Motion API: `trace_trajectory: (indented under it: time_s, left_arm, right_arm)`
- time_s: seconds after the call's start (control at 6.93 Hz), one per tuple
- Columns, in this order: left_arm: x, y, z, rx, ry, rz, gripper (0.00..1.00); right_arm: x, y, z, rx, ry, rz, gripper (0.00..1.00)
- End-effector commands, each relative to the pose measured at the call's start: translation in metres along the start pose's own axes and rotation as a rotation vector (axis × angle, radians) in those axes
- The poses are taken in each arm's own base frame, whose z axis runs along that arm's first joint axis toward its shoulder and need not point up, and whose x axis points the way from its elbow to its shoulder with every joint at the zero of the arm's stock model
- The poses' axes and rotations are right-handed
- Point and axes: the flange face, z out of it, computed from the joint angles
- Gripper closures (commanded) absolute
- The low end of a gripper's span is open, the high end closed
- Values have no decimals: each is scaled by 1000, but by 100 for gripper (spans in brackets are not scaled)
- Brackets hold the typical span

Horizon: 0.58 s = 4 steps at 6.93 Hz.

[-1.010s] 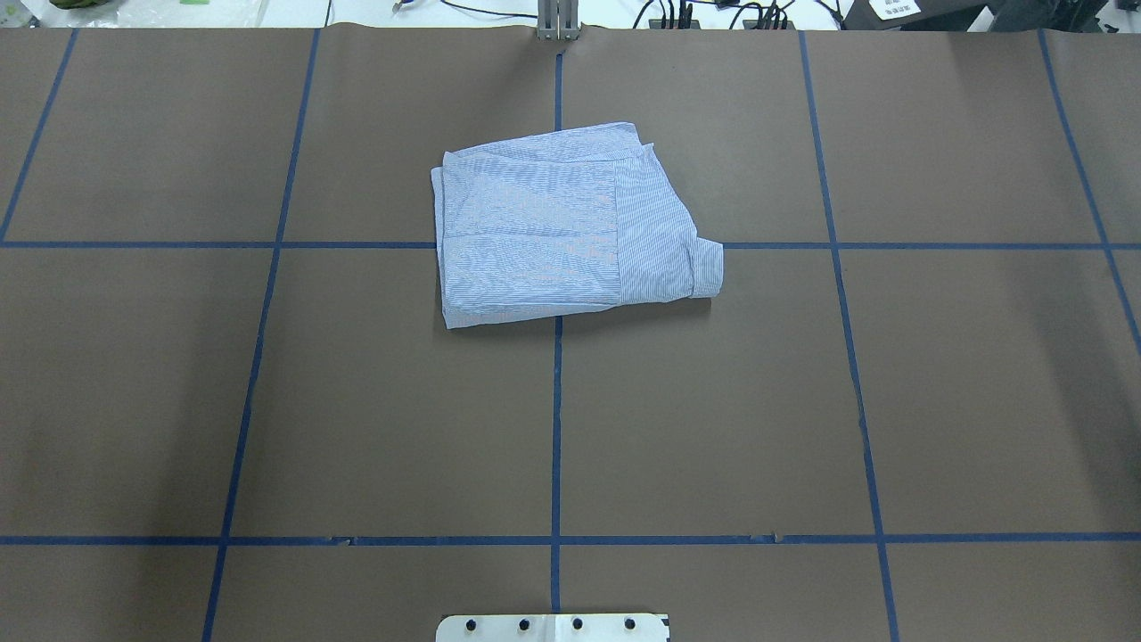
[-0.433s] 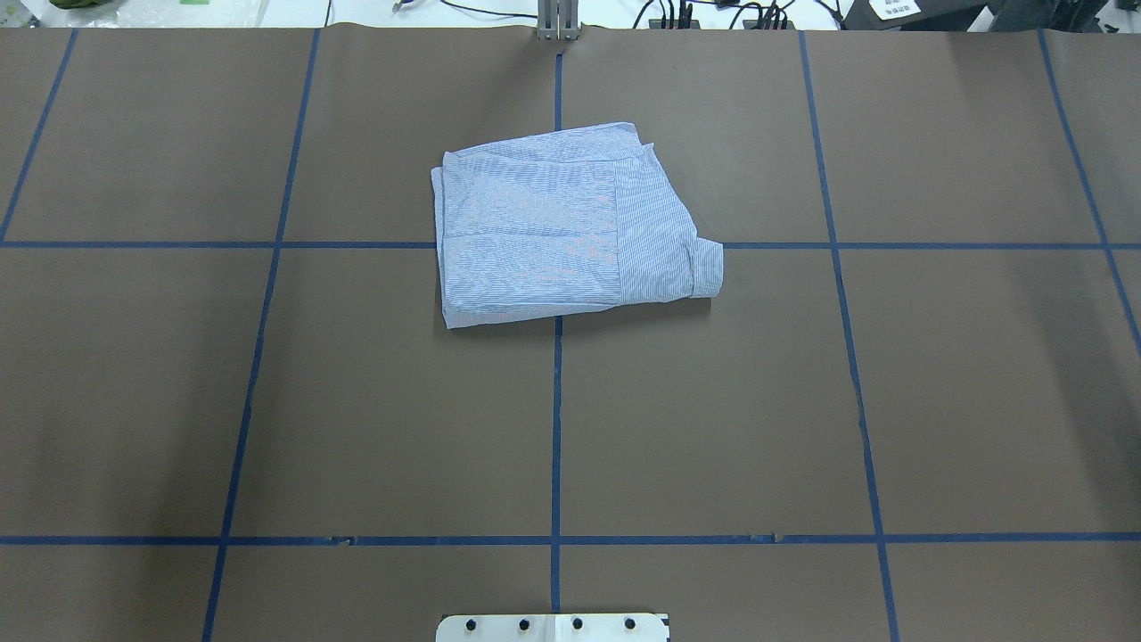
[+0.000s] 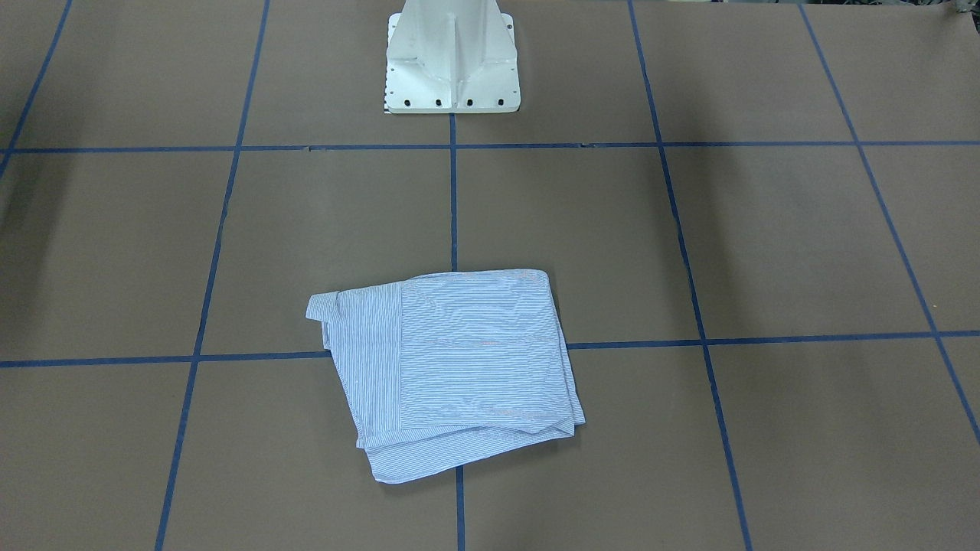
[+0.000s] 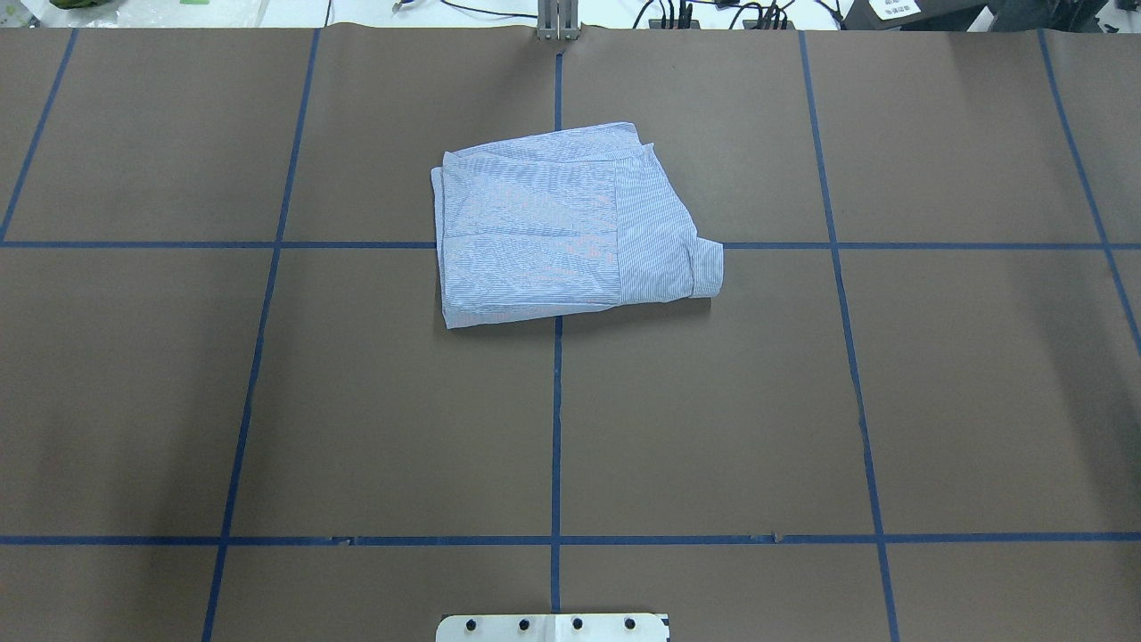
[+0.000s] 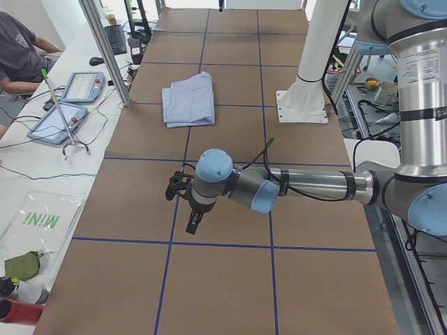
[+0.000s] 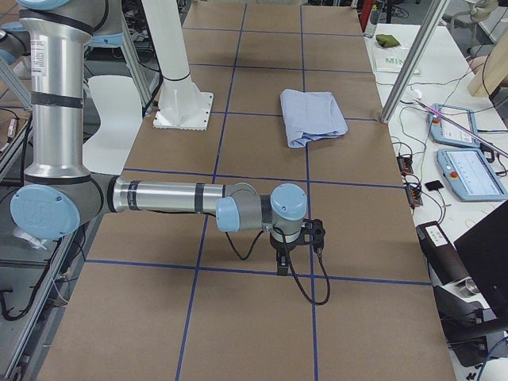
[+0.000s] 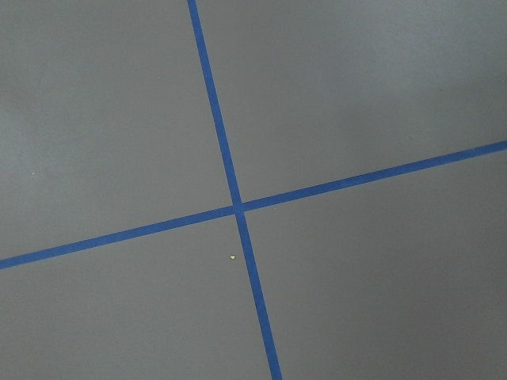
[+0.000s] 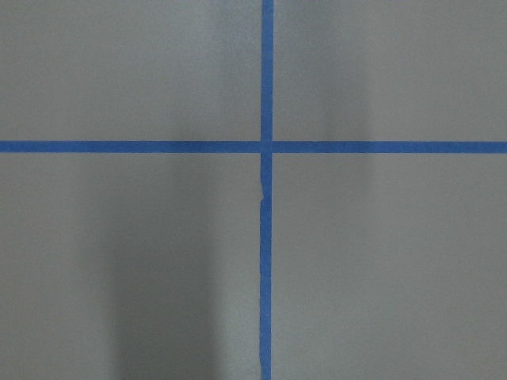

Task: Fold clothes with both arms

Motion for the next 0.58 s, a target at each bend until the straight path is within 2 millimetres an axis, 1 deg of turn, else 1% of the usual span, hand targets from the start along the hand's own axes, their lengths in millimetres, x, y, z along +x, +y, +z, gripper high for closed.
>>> trace_trajectory:
  time_s: [0.0,0.14,0.43]
  left_arm:
    - [2,-6,-3,12,0,5,0]
    - [3,-7,-11,26,3,7,0]
    - [-2,-5,-6,17,-5,2,0]
  right_arm:
    - [-3,-1,-3,10,0,-7,0]
    - [-2,0,-2,9,-1,-7,0]
    - [-3,-1,-3,10,-3,-7,0]
